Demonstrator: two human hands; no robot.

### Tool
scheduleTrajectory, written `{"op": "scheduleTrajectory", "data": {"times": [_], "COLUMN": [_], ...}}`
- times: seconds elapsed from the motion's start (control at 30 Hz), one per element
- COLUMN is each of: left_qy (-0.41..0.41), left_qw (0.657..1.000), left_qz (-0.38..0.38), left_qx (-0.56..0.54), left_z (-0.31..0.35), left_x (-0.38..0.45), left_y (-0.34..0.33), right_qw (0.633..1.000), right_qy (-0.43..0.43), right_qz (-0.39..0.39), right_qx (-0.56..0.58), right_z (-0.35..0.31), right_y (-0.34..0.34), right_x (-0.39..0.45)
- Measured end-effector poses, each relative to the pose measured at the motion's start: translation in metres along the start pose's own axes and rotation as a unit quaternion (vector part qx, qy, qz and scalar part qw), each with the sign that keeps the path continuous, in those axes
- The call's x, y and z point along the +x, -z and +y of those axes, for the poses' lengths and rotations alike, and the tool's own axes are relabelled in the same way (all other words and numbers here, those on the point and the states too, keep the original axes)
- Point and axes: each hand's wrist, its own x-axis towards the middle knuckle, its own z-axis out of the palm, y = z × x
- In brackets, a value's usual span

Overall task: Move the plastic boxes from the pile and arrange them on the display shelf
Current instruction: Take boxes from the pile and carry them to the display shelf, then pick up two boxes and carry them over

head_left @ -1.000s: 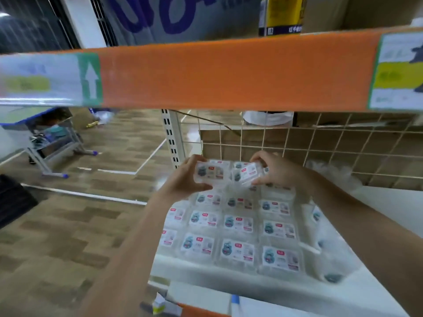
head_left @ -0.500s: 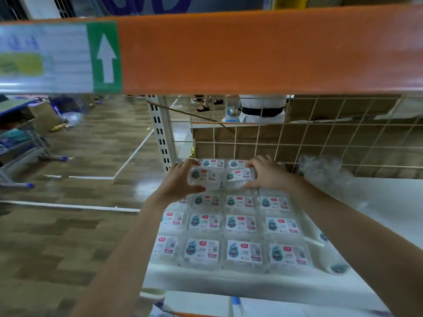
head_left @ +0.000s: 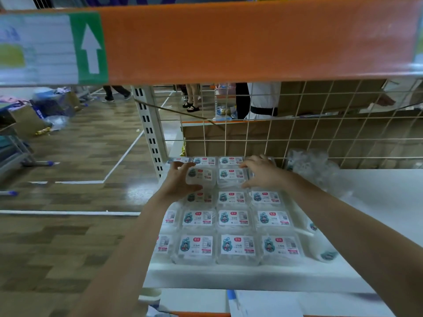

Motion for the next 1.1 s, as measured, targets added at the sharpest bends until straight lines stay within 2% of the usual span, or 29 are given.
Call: {"op": "scheduleTrajectory", "data": {"times": [0.37,0.6,0.8,0.97,1.1], "left_qy": [0.008,-0.006,-0.101,-0.173,-0.264], "left_qw": [0.998,0.998,0.989,0.971,0.949], "left_qz": [0.020,-0.006,0.014,0.004,0.008], "left_qx": [0.053,0.061,0.108,0.163,0.171], "left_z": [0.013,0.017,0.046,0.107,0.179], "left_x": [-0.003,-0.005,0.007,0.034,0.045], "left_y": [-0.013,-0.004,0.012,0.000,-0.024], "right_qw": [0.999,0.999,0.995,0.986,0.977], "right_qy": [0.023,0.025,0.023,0.007,-0.039], "right_qz": [0.031,0.040,0.097,0.139,0.107], "right_qx": [0.024,0.013,-0.013,-0.090,-0.178], "right_z": [-0.001,0.001,0.024,0.054,0.085], "right_y": [-0.006,-0.003,0.029,0.049,0.056], "right_x": [-0.008,-0.005,-0.008,-0.026,-0.050]}}
